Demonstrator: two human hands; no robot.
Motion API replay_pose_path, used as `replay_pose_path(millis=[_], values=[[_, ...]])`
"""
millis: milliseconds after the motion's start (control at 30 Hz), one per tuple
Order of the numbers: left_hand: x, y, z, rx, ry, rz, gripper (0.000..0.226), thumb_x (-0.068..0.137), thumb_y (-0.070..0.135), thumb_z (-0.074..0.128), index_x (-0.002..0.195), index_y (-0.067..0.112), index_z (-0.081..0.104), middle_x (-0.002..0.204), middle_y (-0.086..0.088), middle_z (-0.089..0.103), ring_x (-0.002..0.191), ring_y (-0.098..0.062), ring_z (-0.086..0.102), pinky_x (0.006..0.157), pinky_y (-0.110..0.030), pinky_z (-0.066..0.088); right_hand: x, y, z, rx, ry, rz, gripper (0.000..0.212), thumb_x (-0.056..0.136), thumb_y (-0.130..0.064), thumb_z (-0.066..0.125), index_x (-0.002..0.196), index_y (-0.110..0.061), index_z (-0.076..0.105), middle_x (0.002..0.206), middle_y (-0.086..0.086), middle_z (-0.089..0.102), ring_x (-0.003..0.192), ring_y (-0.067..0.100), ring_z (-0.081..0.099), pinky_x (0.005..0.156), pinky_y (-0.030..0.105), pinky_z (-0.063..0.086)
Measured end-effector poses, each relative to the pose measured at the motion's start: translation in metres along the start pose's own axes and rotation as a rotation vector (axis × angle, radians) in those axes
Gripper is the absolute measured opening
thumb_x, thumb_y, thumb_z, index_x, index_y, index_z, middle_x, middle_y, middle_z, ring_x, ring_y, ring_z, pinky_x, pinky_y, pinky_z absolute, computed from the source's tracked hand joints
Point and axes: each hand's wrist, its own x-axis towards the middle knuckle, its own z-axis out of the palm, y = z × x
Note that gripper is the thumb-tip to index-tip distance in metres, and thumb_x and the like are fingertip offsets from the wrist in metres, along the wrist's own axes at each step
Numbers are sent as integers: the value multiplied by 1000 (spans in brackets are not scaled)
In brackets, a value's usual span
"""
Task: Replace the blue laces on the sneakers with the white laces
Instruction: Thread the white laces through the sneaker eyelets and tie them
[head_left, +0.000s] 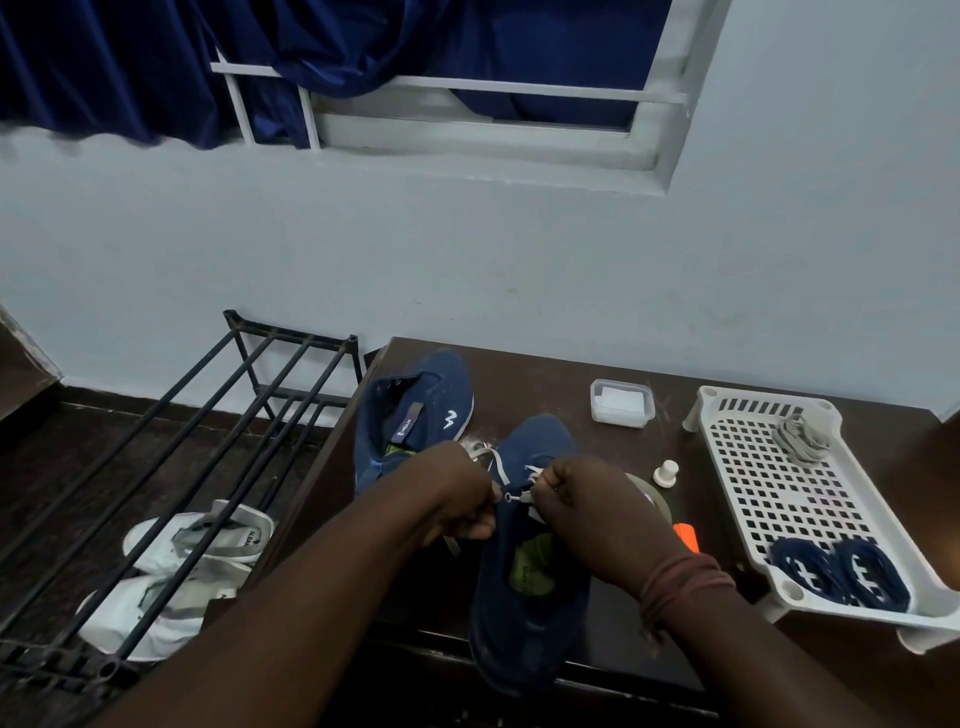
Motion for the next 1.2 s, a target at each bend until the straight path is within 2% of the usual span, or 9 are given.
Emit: replay_pose_path(millis=[300, 500, 600, 767, 967, 1033, 1100, 1167, 1200], values=[[1, -1, -1, 6, -1, 4, 17, 97, 1, 56, 110, -8, 62, 70, -14, 61, 58, -18, 60, 54, -27, 57, -1, -2, 5, 17, 0, -29, 22, 92, -15, 52, 74, -7, 59, 69, 9, 59, 64, 21, 52, 55, 26, 31], [2, -1, -2, 4, -22, 8, 12, 98, 1, 52, 99, -1, 64, 74, -15, 62, 61, -18, 61, 56, -27, 57, -2, -5, 6, -36, 47, -11, 21, 93, -18, 50, 76, -10, 59, 69, 3, 55, 68, 22, 53, 61, 28, 32], [0, -1, -2, 5, -35, 25, 14, 98, 0, 51, 94, 2, 64, 74, -14, 62, 60, -16, 61, 51, -23, 56, -1, -6, 11, -49, 76, -3, 20, 93, -18, 49, 74, -14, 54, 70, 2, 54, 71, 25, 55, 63, 31, 35], [-1, 1, -5, -7, -104, 5, 17, 101, 8, 49, 93, 8, 63, 79, -10, 62, 66, -15, 60, 60, -24, 55, 0, -5, 19, -51, 74, -10, 30, 92, -24, 49, 65, -23, 37, 62, -4, 44, 65, 21, 50, 62, 31, 36], [-3, 2, 2, 36, -116, -10, 23, 105, 13, 43, 88, 11, 57, 73, -3, 56, 61, -11, 53, 54, -20, 48, -4, -4, 13, 96, 102, -2, 14, 90, -26, 57, 78, -20, 60, 75, -4, 64, 72, 13, 60, 70, 32, 50], [-2, 6, 3, -48, -37, 33, 22, 103, 5, 39, 95, 9, 59, 71, -5, 58, 60, -14, 56, 54, -23, 50, -5, -5, 1, 176, 161, 25, 8, 87, -25, 63, 80, -21, 64, 73, -7, 63, 70, 6, 58, 66, 25, 46], [-4, 15, -2, -230, 55, 104, 21, 101, 1, 37, 109, 6, 57, 78, -9, 64, 68, -19, 64, 62, -29, 58, -5, -2, -13, 231, 201, 41, 10, 83, -31, 70, 81, -23, 64, 74, -7, 63, 71, 5, 58, 68, 28, 49], [-8, 26, -14, -447, 96, 213, 21, 101, 1, 33, 100, 8, 53, 79, -9, 63, 71, -20, 65, 69, -36, 59, -7, 5, -25, 223, 140, 76, 26, 75, -42, 78, 82, -25, 61, 81, -8, 62, 75, 7, 58, 70, 30, 50], [-11, 30, -23, -508, 105, 276, 24, 100, 1, 31, 90, 10, 51, 73, -6, 57, 64, -17, 60, 64, -35, 55, -9, 8, -29, 189, 63, 103, 36, 69, -48, 81, 84, -26, 57, 85, -8, 60, 77, 8, 57, 68, 29, 47]])
